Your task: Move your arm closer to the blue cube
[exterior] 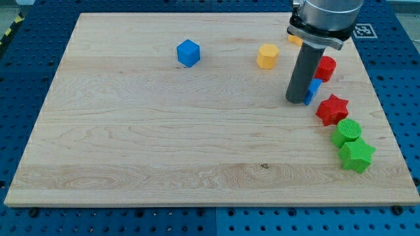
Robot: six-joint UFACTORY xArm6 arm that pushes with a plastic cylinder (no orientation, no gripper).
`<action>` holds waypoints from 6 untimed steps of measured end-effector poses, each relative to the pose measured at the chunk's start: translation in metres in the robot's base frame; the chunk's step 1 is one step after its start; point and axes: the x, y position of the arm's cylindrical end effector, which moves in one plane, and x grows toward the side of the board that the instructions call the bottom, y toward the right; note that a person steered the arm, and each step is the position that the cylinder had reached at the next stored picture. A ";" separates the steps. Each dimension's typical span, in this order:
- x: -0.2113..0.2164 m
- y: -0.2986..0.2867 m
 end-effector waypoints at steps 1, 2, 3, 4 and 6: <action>0.000 0.016; 0.000 0.034; 0.000 0.024; 0.000 -0.028; -0.035 -0.203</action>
